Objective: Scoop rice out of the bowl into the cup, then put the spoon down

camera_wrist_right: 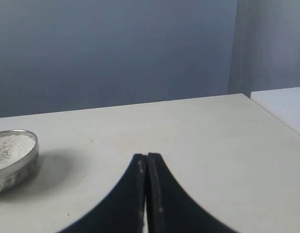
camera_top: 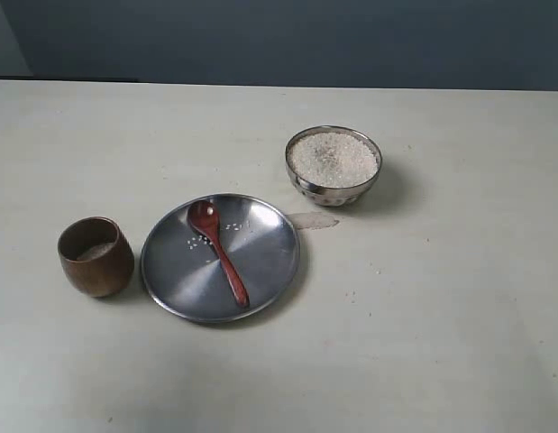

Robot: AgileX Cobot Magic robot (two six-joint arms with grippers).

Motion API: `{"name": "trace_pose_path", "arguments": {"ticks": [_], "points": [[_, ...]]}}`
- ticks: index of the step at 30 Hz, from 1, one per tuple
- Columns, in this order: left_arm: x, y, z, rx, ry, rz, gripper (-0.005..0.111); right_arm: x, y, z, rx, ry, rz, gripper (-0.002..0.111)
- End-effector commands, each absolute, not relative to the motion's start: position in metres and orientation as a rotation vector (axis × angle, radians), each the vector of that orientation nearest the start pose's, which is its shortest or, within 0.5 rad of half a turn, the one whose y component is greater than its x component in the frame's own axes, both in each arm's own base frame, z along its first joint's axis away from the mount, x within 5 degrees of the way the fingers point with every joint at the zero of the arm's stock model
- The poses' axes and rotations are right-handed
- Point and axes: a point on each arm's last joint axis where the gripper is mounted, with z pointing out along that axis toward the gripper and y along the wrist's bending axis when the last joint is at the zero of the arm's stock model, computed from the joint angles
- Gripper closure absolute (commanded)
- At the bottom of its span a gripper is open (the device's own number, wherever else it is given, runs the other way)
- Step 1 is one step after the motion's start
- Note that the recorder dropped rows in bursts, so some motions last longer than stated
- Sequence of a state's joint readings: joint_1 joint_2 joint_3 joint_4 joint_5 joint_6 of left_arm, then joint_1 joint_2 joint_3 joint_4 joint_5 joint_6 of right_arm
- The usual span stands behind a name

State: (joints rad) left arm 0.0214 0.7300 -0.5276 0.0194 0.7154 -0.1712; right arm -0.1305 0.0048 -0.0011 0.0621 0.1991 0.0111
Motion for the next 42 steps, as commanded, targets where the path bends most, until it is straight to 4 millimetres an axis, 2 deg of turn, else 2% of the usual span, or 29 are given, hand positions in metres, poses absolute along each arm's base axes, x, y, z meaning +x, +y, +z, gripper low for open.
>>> {"name": "trace_pose_path", "arguments": {"ticks": [1, 10, 42], "points": [[0.129, 0.0037, 0.2657, -0.215, 2.382, -0.048, 0.106, 0.0548, -0.0067, 0.1901, 0.129, 1.734, -0.074, 0.108], [0.129, 0.0037, 0.2657, -0.215, 2.382, -0.048, 0.106, 0.0534, -0.0068, 0.1834, 0.115, 1.811, -0.09, 0.108], [0.1252, 0.0036, 0.2691, -0.213, 2.356, -0.05, 0.106, 0.0535, -0.0068, 0.1841, 0.091, 1.804, -0.109, 0.108]]}}
